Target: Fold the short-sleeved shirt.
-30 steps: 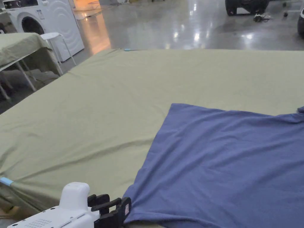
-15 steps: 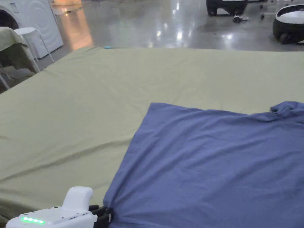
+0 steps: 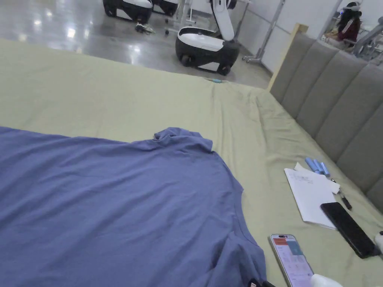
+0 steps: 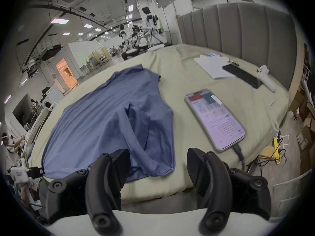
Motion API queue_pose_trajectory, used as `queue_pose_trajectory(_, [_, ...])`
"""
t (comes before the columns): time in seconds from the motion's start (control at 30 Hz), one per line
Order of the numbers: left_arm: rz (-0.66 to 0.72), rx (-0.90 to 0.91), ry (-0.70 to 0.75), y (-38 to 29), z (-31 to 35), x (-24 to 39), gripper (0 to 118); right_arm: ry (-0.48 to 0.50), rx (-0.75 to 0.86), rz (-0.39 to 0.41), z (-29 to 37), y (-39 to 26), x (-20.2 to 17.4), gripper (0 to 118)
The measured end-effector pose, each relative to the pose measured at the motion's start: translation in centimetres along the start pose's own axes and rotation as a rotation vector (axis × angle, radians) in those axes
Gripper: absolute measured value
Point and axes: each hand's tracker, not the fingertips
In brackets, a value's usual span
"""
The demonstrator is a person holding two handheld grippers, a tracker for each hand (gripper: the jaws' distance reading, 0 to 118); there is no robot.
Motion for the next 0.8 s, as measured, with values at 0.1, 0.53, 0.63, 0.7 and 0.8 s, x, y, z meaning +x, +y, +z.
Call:
queue_pose_trajectory(0.1, [0.005,0.001,-0.003,0.2,0.0,0.1,8,-0.035,-0.092,0.064,-1.6,0.2,-0.6,73])
queue_pose_trajectory(0.53, [0.19,0.114,-0.178,1.7,1.1,-0.4,8,0.04,0.018,0.031,-0.1,1.6,-1.5,8])
queue_pose_trajectory(0.63, [0.164,0.209,-0.185,6.5,1.1,-0.5,8,0.072,0.064,0.038,-0.5,4.3,-2.1,8])
queue_pose_trajectory(0.7, [0.141,0.232,-0.189,10.1,0.1,-0.4,8,0.083,0.097,0.04,-1.7,6.5,-2.4,8])
queue_pose_trajectory(0.8, [0.155,0.239,-0.216,15.1,-3.0,-0.4,8,0.104,0.108,0.024,-4.4,10.3,-3.4,8])
